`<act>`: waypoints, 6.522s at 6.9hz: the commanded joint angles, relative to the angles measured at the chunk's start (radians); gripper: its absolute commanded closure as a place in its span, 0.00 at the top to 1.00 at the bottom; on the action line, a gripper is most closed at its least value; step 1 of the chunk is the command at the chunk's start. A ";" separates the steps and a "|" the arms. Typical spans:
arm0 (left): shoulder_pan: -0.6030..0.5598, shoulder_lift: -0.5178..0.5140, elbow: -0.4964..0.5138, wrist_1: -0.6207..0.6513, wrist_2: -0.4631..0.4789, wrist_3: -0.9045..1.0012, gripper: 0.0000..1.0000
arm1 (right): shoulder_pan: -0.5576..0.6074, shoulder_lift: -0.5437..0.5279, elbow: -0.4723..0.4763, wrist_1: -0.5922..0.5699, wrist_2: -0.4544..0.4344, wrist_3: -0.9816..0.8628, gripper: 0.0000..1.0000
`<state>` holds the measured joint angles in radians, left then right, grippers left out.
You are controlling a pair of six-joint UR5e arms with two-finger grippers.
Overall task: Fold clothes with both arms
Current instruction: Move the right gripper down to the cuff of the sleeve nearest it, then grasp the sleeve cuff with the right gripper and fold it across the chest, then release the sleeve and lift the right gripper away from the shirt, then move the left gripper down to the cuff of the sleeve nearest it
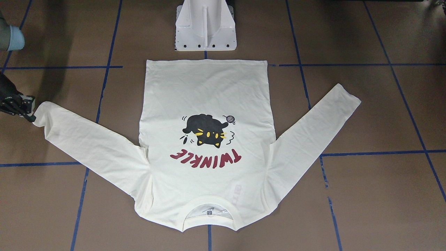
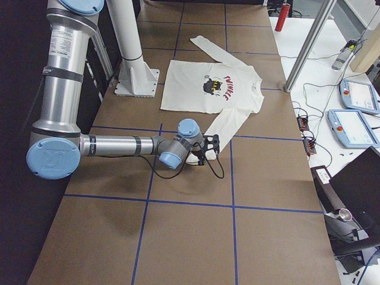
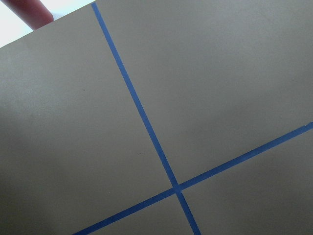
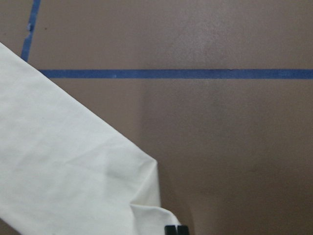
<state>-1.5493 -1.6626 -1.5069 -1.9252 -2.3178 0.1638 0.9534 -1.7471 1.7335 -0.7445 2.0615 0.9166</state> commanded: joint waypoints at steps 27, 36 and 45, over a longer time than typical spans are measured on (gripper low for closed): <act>0.235 0.049 -0.321 -0.291 -0.055 -0.210 1.00 | 0.086 1.035 -0.259 -0.966 0.032 -0.109 1.00; 0.878 0.352 -0.374 -0.477 0.438 -0.464 1.00 | 0.407 0.436 -0.015 -0.947 0.227 -0.725 1.00; 1.000 0.402 -0.335 -0.506 0.549 -0.460 0.92 | 0.412 0.417 -0.011 -0.947 0.226 -0.723 1.00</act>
<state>-0.5599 -1.2637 -1.8434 -2.4280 -1.7688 -0.2953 1.3651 -1.3252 1.7221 -1.6932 2.2872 0.1938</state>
